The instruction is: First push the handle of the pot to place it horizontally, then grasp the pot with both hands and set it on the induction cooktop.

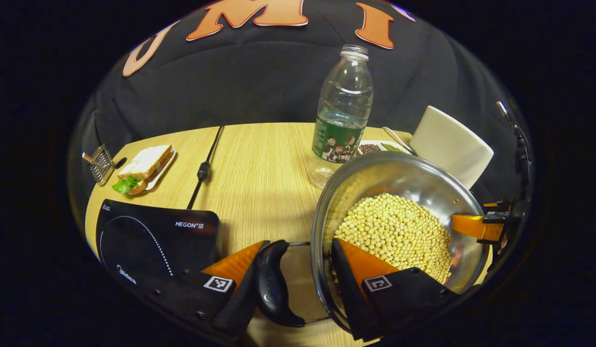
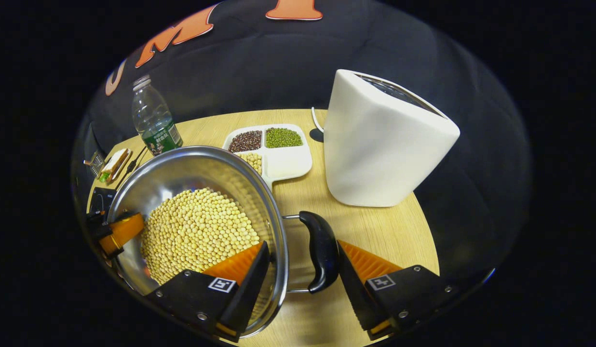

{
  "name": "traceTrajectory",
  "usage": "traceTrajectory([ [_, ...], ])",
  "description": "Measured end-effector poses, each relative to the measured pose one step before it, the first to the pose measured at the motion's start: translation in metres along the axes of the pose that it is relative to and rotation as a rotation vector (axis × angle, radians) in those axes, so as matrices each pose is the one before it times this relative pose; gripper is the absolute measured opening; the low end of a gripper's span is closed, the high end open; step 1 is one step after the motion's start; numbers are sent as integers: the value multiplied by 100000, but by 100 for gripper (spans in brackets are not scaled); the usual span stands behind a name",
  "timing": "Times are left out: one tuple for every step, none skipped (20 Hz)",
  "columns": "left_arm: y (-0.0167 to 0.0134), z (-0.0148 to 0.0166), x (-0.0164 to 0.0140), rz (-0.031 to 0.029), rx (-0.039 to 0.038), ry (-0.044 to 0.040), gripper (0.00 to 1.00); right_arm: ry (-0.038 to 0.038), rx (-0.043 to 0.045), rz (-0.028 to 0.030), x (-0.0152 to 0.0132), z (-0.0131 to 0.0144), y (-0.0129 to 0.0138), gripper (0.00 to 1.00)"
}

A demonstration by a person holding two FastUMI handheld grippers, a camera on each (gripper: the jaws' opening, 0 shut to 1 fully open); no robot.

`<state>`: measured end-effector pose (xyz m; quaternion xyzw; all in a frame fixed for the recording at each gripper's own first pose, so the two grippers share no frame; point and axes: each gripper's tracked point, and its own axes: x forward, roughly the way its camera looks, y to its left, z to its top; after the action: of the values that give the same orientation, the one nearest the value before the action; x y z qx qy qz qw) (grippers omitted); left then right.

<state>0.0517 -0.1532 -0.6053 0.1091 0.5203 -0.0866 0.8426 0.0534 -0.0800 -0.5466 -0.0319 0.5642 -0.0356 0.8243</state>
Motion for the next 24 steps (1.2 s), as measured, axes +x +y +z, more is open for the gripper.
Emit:
traceTrajectory([
  [156,133,-24,400,158,208,84,-628,-1110,-849,162,144,37,81],
  [-128,-95,434,167,-142,-320,79,-438,-199,-123,-32,74,-57,80],
  [64,30,-156,365,-829,-621,82,82,-332,32,-38,-96,86,80],
  [93,-7,-14,468,-368,-363,81,-135,-539,-9,35,10,-31,80],
  [-8,244,-132,394,-880,-994,80,251,-618,-111,-91,-46,-31,80],
  [98,51,-60,477,-962,-835,79,-268,267,-161,-89,-29,22,79],
  [10,193,16,649,-1096,-1007,78,-772,663,-411,45,42,-58,77],
  [33,107,283,248,-2014,-1505,77,-557,562,-474,-122,-58,-29,77],
  [-83,62,-99,295,-203,274,76,-90,1151,-117,-182,-3,-13,75],
  [78,-53,-143,-9,-587,-333,75,-87,1544,14,-196,-131,-26,74],
  [-82,125,-24,-192,-198,-132,73,-726,1746,-157,-203,17,-72,71],
  [-64,-7,-283,-147,-74,-283,75,-236,1261,-682,-386,-168,-103,70],
  [-74,226,-306,-164,137,-563,75,-475,481,-822,-428,-117,-114,69],
  [-25,125,-539,-143,418,-314,75,-1035,69,-672,-542,53,-68,69],
  [50,291,-451,-412,415,-755,75,-1164,98,-320,-663,134,10,69],
  [117,433,-578,-363,646,-911,75,-1021,473,-120,-968,147,86,69],
  [3,575,-681,-211,798,-1255,75,-853,257,-131,-910,154,92,69],
  [126,473,-613,-118,958,-1036,75,-909,607,-279,-707,206,77,69],
  [278,520,-767,96,638,-1495,75,-438,138,184,-753,216,203,69],
  [145,357,-786,174,469,-373,75,-454,954,311,-813,214,265,68],
  [98,308,-848,-76,-633,-689,75,-466,311,309,-704,42,255,69],
  [304,212,-638,52,420,-525,75,-1138,40,323,-927,126,269,69],
  [405,364,-882,62,149,-941,72,-1296,-327,371,-1014,182,381,69],
  [427,330,-744,72,213,-672,72,-1188,-137,450,-723,217,512,68],
])
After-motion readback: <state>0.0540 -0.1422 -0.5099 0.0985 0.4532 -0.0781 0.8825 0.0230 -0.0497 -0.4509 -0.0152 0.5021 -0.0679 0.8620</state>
